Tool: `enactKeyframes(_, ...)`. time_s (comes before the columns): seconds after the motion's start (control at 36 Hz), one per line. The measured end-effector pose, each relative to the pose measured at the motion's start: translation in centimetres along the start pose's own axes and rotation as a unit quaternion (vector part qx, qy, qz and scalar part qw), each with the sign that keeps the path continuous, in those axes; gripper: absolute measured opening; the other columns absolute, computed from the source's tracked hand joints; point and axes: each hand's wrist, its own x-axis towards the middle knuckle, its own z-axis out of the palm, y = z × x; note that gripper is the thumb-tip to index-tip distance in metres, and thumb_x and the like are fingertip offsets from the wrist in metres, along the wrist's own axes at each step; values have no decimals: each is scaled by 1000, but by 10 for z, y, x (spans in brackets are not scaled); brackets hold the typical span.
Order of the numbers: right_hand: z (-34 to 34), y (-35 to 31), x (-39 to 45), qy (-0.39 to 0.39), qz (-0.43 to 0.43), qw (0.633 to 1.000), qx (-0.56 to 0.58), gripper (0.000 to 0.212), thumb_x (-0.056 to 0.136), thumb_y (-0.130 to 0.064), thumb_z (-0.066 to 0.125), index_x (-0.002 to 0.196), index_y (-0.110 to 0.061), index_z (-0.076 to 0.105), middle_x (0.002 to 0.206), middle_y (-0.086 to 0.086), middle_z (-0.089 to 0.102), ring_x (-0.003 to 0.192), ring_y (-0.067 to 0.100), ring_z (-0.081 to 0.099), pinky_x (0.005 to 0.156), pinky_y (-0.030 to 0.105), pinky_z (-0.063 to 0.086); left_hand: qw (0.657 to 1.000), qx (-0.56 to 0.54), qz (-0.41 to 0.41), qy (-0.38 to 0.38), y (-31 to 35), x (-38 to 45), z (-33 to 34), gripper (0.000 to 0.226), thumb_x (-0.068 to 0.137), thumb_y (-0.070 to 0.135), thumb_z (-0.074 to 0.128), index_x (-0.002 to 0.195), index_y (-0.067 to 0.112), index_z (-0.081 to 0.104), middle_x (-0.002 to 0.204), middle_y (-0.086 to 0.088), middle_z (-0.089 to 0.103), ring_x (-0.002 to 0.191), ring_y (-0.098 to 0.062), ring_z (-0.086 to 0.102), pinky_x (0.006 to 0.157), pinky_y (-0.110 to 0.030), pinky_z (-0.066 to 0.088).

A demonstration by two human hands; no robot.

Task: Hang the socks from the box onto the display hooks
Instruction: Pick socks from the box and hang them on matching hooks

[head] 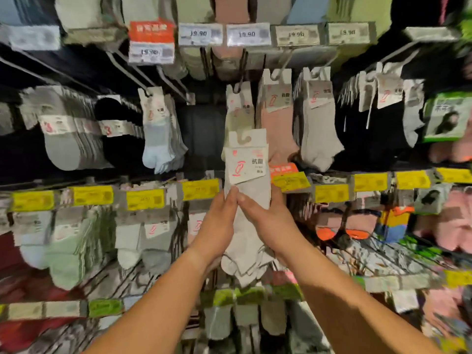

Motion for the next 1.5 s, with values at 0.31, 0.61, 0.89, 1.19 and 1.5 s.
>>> enactKeyframes(0.31, -4, -7, 2, 9, -21, 998, -64, 66, 83, -52, 67, 142, -35, 41, 129, -12, 63, 116, 9, 63, 102, 45, 50, 998, -47, 25, -18, 5, 8, 4, 35, 102, 52, 33, 127, 37, 52, 120, 24, 61, 97, 21, 61, 77, -5, 49)
enactKeyframes(0.61, -70, -12, 5, 207, -74, 961, -170, 57, 61, -69, 77, 88, -37, 39, 97, -2, 59, 90, 17, 62, 75, 37, 52, 998, -33, 46, 5, 15, 20, 74, 40, 102, 53, 38, 134, 34, 54, 128, 21, 62, 117, 10, 58, 100, -18, 47)
enactKeyframes(0.89, -171, -36, 25, 61, -103, 990, -70, 29, 88, -25, 74, 90, -3, 57, 82, 15, 64, 70, 21, 62, 63, 37, 50, 997, -56, 46, 26, 21, 40, 164, 42, 99, 66, 38, 131, 44, 55, 125, 35, 62, 115, 15, 57, 96, -18, 49)
enactKeyframes(1.19, -209, -55, 55, -23, -59, 995, 71, 26, 94, -7, 64, 110, -27, 57, 103, 0, 75, 94, 19, 73, 79, 36, 61, 991, -32, 94, 84, 38, 57, 192, 34, 103, 33, 48, 136, 35, 52, 128, 11, 69, 117, -11, 66, 94, -31, 57)
enactKeyframes(1.5, -211, -111, 110, 16, -74, 997, 27, 15, 100, -23, 56, 105, -16, 69, 98, 5, 75, 90, 25, 73, 84, 50, 59, 990, -47, 48, 126, 39, 70, 174, 43, 105, 37, 48, 148, 32, 43, 133, 9, 66, 124, -16, 62, 110, -48, 45)
